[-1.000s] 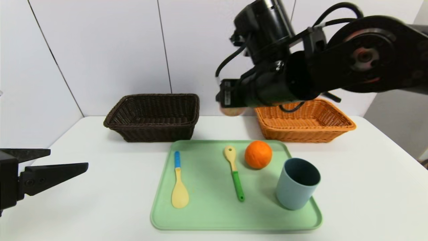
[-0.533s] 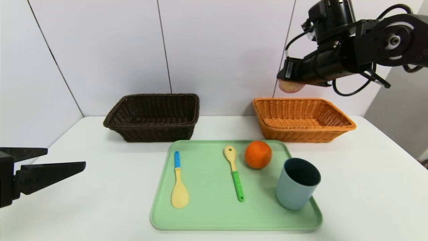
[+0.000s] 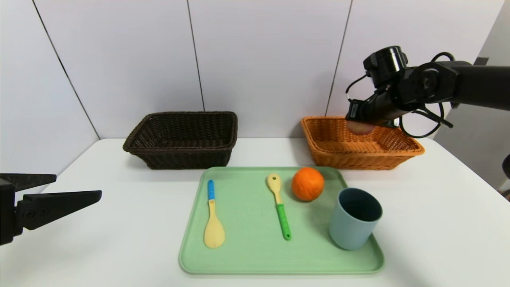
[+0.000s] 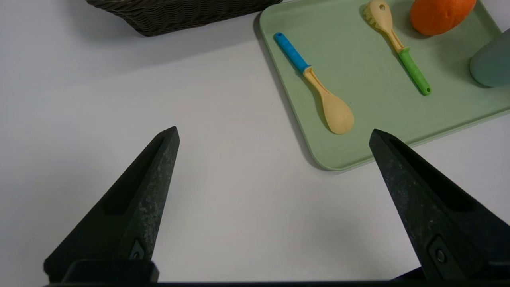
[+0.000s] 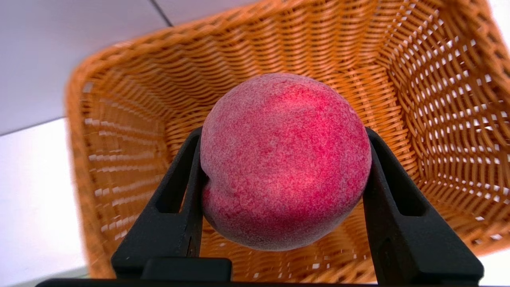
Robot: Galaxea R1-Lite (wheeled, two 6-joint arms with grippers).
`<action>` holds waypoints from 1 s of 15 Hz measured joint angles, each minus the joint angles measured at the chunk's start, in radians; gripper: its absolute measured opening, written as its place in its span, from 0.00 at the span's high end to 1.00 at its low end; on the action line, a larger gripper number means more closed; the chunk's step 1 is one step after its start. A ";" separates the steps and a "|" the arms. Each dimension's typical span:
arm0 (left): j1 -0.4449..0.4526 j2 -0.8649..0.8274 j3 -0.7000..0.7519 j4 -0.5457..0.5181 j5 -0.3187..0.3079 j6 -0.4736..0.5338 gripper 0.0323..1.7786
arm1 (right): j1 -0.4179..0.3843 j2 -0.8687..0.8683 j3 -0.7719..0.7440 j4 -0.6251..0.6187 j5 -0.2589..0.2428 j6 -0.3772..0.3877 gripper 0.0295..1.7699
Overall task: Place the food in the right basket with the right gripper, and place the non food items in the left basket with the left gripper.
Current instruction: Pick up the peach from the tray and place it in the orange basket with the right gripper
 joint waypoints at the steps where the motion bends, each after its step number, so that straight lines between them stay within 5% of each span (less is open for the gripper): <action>1: 0.000 0.000 0.000 0.000 -0.002 0.000 0.05 | -0.008 0.022 -0.003 -0.003 0.000 0.001 0.40; 15: -0.003 -0.012 0.000 -0.013 0.022 0.022 0.05 | -0.033 0.083 -0.008 0.001 0.003 0.011 0.12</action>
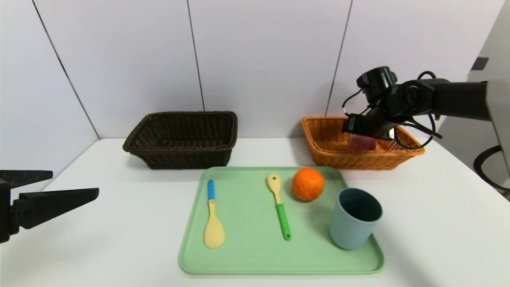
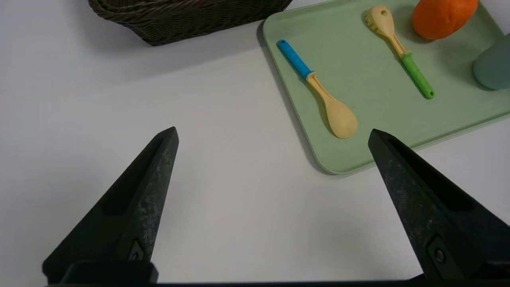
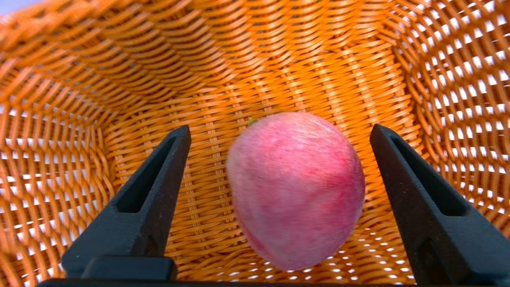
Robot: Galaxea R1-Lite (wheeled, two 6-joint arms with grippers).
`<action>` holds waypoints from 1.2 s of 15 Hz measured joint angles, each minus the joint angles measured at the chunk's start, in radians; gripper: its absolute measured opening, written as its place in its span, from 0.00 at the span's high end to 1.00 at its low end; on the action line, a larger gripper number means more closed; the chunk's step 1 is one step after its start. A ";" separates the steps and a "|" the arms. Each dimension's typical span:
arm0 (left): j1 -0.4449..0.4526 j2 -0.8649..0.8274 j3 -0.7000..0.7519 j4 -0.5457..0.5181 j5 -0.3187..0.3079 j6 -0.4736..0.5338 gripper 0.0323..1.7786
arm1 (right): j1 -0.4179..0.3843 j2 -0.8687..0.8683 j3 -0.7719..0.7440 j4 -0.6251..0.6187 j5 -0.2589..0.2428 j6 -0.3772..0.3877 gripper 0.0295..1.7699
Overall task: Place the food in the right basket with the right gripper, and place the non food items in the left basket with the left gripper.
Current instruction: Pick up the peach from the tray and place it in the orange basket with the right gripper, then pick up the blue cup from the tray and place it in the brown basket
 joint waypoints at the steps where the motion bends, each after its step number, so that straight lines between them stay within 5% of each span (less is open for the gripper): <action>1: 0.000 -0.003 0.001 -0.018 0.004 0.010 0.05 | 0.000 -0.011 0.001 0.001 -0.002 -0.004 0.11; 5: -0.009 -0.012 0.003 -0.091 -0.021 0.007 0.05 | 0.004 -0.082 0.009 0.027 -0.009 -0.048 0.08; 13: -0.232 0.084 0.013 -0.134 -0.251 -0.053 0.05 | 0.017 -0.322 -0.003 0.023 0.006 -0.153 0.05; 15: -0.281 0.156 0.013 -0.186 -0.224 -0.055 0.05 | 0.019 -0.398 0.000 0.032 0.036 -0.173 0.05; 18: -0.356 0.271 0.007 -0.261 -0.086 -0.055 0.05 | 0.020 -0.531 0.056 0.063 0.081 -0.206 0.04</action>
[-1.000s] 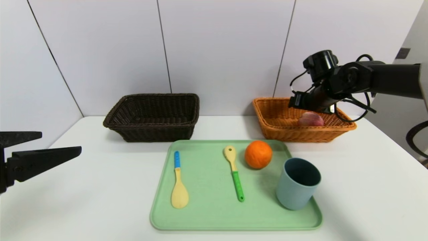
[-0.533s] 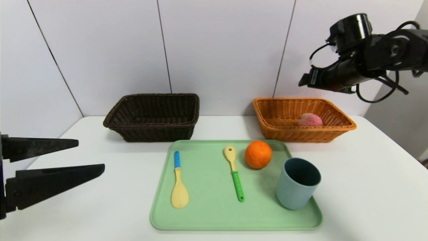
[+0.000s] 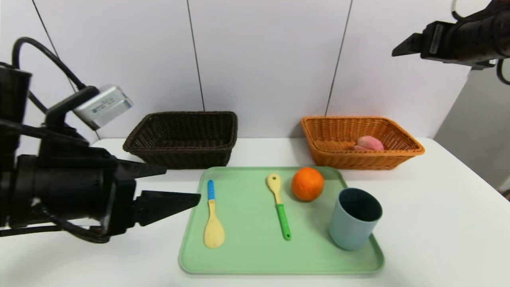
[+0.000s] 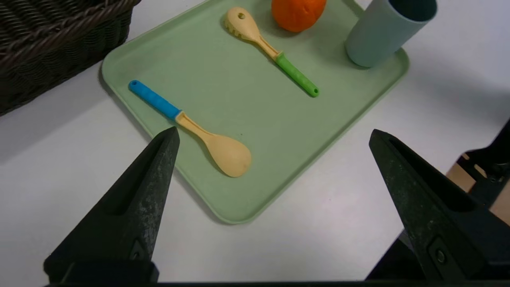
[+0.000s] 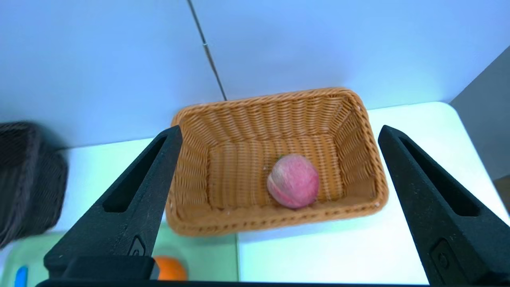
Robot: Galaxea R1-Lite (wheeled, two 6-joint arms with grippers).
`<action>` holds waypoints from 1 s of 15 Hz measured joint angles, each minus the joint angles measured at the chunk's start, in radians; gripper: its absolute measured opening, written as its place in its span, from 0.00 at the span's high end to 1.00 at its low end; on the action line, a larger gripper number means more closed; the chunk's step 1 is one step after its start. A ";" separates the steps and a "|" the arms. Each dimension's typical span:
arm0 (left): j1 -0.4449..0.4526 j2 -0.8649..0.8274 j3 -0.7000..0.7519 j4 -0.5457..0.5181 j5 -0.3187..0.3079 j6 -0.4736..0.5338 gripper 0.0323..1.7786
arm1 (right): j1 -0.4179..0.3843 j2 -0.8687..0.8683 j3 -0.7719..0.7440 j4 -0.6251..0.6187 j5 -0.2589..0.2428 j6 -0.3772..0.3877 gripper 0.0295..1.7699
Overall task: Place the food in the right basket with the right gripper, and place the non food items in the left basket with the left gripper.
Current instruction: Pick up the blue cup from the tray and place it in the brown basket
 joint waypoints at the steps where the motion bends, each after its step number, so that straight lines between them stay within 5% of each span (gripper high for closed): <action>1: -0.026 0.032 0.000 -0.024 0.041 -0.002 0.05 | 0.000 -0.053 0.047 0.012 0.005 -0.015 0.04; 6: -0.145 0.125 0.054 -0.146 0.062 -0.011 0.05 | -0.011 -0.289 0.339 -0.031 0.035 -0.062 0.04; 12: -0.265 0.221 0.312 -0.754 -0.021 -0.001 0.05 | -0.063 -0.399 0.493 -0.138 0.045 -0.060 0.04; 15: -0.281 0.274 0.325 -0.844 -0.114 0.009 0.05 | -0.069 -0.406 0.496 -0.136 0.046 -0.059 0.04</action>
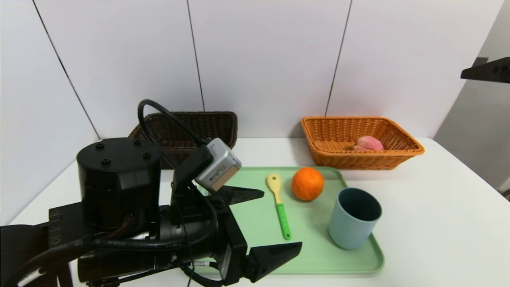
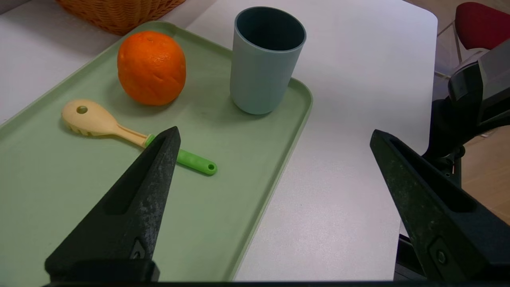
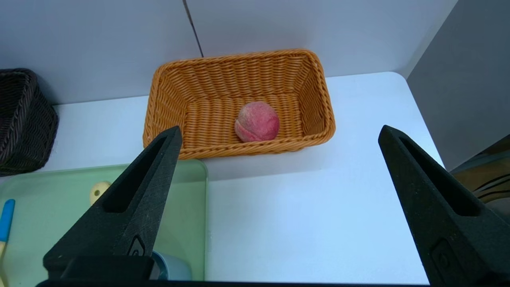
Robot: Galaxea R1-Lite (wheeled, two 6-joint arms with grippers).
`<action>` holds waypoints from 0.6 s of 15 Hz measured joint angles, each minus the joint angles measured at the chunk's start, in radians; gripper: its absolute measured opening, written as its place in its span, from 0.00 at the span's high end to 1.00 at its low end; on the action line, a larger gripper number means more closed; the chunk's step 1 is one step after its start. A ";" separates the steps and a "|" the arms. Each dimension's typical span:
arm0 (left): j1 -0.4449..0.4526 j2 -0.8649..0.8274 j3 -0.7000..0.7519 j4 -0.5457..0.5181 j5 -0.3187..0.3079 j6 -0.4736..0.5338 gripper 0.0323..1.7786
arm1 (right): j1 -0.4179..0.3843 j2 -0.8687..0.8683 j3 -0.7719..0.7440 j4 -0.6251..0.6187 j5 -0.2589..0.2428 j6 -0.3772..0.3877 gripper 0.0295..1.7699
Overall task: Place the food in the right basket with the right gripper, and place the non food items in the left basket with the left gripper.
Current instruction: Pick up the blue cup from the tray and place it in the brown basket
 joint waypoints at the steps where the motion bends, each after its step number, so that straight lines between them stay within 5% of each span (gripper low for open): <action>1: -0.006 0.020 -0.001 -0.029 -0.004 0.008 0.05 | -0.001 0.000 0.001 0.000 0.000 -0.001 0.04; 5: -0.049 0.124 -0.011 -0.188 -0.013 0.036 0.05 | -0.006 0.003 0.003 0.000 -0.003 -0.001 0.04; 9: -0.060 0.236 -0.047 -0.221 -0.017 0.036 0.05 | -0.035 0.004 0.016 -0.003 -0.001 -0.001 0.04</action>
